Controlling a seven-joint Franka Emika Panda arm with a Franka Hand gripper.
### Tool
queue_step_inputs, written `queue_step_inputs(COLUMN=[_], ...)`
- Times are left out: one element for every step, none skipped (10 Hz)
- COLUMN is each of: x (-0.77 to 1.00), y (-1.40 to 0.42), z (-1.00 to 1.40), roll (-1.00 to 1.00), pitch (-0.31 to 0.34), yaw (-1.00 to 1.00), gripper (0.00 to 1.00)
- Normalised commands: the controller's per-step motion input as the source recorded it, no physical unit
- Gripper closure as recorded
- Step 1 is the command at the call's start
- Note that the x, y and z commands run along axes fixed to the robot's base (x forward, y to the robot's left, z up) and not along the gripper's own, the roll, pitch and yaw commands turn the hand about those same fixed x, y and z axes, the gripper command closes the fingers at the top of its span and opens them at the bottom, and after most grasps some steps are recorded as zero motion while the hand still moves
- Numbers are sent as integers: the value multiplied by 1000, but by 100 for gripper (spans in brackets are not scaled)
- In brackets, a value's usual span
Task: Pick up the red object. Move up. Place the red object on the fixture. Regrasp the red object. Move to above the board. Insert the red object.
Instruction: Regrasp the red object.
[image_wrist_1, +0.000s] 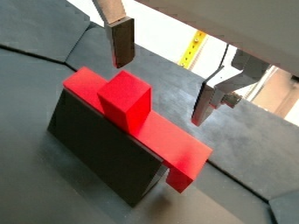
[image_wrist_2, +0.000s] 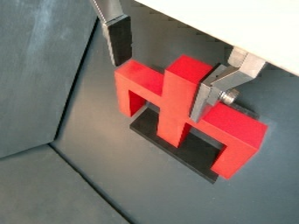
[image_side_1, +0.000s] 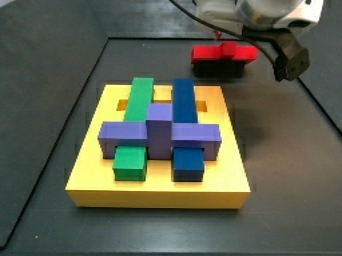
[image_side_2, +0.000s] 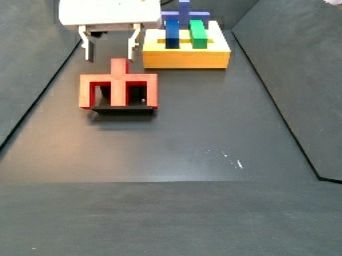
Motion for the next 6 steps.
queue_step_inputs(x=[-131, 0, 0, -29, 0, 0], y=[0, 17, 0, -160, -151, -200], z=[0, 0, -57, -217, -220, -111], roll=[326, 0, 0, 0, 0, 146], pitch=[0, 0, -6, -174, -203, -86], yaw=[0, 0, 106, 334, 437, 437], gripper=[0, 0, 0, 0, 0, 0])
